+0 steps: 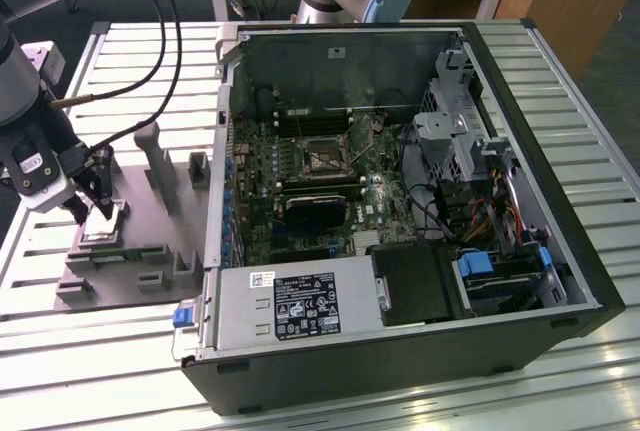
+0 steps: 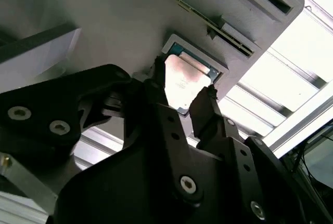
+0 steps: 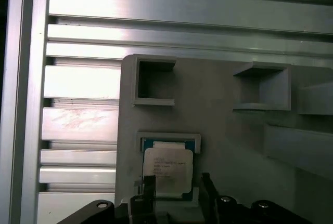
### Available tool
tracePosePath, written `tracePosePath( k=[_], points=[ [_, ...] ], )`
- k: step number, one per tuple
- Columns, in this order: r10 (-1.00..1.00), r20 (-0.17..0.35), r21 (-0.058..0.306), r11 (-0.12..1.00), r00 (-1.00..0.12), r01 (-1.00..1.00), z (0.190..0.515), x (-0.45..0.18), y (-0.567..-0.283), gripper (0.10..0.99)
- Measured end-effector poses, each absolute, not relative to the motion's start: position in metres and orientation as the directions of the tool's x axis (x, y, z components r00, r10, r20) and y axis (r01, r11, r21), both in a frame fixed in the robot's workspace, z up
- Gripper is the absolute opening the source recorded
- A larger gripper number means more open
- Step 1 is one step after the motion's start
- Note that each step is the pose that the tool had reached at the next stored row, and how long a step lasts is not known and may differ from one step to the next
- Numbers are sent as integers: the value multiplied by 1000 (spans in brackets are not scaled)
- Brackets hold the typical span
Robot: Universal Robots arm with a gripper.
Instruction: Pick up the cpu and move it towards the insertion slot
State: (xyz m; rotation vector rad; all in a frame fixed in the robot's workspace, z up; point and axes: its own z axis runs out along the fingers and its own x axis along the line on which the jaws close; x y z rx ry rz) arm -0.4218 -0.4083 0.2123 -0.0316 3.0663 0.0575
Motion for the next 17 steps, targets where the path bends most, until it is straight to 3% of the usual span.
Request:
tracePosePath(
  k=[1, 2, 4, 6, 7, 17],
  points=[
    [-19, -75, 37, 999, -997, -22, 212, -422, -408, 467],
    [-19, -75, 37, 999, -997, -22, 212, -422, -408, 467],
    [-19, -75, 37, 999, -997, -22, 212, -422, -408, 584],
    [-19, -75, 37, 999, -997, -22, 212, -422, -408, 584],
    [-19, -75, 37, 999, -997, -22, 212, -422, -408, 647],
    [-18, -31, 38, 999, -999, -19, 202, -418, -408, 647]
  ],
)
